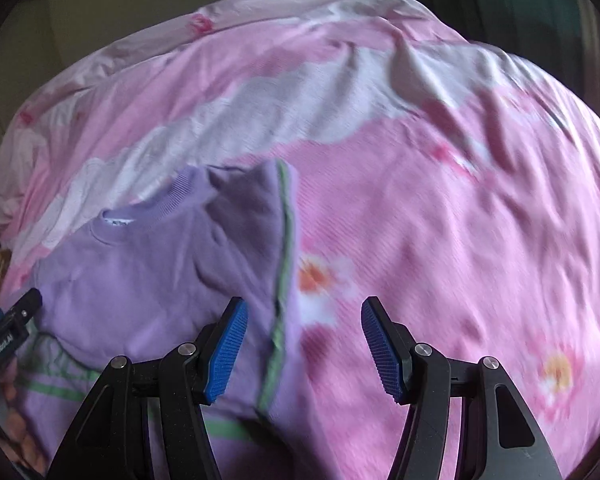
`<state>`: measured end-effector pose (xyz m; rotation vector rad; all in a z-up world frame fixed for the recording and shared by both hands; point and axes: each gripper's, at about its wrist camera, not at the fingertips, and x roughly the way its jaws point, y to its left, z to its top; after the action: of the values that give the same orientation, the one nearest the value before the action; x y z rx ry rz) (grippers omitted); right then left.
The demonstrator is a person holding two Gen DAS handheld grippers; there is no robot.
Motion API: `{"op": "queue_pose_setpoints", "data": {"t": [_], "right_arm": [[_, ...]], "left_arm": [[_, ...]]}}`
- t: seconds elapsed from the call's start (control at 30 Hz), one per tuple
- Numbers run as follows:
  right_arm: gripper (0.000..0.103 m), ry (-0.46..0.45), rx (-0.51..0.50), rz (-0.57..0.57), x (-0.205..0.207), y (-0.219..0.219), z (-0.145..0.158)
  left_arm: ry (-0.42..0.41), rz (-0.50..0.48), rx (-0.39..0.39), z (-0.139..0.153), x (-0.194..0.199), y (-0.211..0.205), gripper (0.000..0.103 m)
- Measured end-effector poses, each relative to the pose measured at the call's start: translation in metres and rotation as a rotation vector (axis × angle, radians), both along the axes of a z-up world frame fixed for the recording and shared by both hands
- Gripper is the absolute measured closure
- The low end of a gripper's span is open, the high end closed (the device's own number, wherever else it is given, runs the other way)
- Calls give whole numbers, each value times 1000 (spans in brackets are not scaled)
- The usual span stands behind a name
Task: Fold small clothes
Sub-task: 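Open the right tool to release the sleeve and withdraw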
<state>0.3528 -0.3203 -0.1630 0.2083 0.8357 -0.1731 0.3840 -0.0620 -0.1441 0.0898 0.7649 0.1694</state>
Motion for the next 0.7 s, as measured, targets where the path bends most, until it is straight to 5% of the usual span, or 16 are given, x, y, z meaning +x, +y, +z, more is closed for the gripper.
{"op": "queue_pose_setpoints", "data": {"t": [0.1,0.23,0.43,0.7], "right_arm": [[43,41,-2,3,18,-1,-11],[53,45,36,-10,22,-9,-20],[55,54,40,-45,24,-17,-29],[50,-43,-36,13,-10,6,13]], "left_arm": [[44,38,73,-14,12,4,0],[73,85,2,-24,17,28,0],[55,82,41,-27,15,25,0],[27,52,-6,-6,-6,35,0]]}}
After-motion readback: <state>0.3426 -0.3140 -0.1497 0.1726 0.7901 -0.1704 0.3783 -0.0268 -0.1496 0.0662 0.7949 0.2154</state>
